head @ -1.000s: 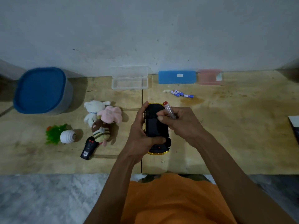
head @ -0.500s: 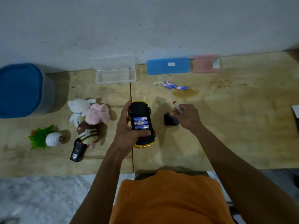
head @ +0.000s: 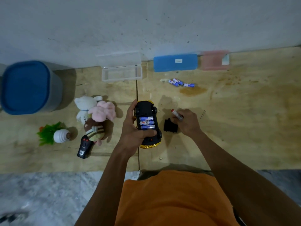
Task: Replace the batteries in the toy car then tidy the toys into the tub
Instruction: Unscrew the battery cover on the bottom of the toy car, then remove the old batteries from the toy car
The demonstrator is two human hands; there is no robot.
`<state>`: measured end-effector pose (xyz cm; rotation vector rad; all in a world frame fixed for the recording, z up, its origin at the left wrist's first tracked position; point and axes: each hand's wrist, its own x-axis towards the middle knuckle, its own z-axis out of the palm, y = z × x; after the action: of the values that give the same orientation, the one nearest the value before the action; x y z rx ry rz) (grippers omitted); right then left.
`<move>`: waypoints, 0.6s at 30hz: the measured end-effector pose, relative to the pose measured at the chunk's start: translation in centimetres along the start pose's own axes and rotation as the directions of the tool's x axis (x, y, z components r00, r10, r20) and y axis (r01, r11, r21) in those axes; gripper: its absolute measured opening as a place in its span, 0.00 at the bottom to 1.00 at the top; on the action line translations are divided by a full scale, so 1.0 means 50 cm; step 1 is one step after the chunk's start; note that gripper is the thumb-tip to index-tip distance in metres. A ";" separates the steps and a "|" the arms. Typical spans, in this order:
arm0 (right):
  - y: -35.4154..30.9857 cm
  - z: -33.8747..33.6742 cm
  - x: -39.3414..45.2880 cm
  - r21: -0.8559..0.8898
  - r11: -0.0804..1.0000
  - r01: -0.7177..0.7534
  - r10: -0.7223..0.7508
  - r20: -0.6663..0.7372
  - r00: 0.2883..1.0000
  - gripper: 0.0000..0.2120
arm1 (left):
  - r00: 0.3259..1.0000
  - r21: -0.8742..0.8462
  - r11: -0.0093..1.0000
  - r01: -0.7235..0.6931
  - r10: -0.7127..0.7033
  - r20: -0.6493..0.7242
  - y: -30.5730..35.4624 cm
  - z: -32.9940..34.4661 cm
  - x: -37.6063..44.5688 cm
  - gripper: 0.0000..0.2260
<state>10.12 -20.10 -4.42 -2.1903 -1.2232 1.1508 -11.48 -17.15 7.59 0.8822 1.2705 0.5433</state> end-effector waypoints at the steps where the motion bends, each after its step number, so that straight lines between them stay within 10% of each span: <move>1: 0.000 -0.002 -0.002 -0.007 1.000 -0.003 0.003 -0.013 1.000 0.17 | 1.000 -0.003 1.000 0.000 0.000 -0.001 -0.002 -0.002 -0.003 0.55; 6: -0.007 -0.005 -0.019 -0.092 0.996 0.021 -0.027 -0.056 0.998 0.02 | 1.000 -0.021 1.000 -0.021 0.021 0.002 -0.007 -0.009 -0.022 0.55; 18: 0.020 -0.004 -0.071 -0.058 0.971 -0.231 0.202 -0.311 0.929 0.16 | 0.996 -0.075 0.996 -0.051 0.056 0.063 -0.011 -0.022 -0.082 0.54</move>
<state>9.78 -23.59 -3.30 -2.5100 -0.9404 0.8025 -13.60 -20.36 9.45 0.8681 1.1637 0.5955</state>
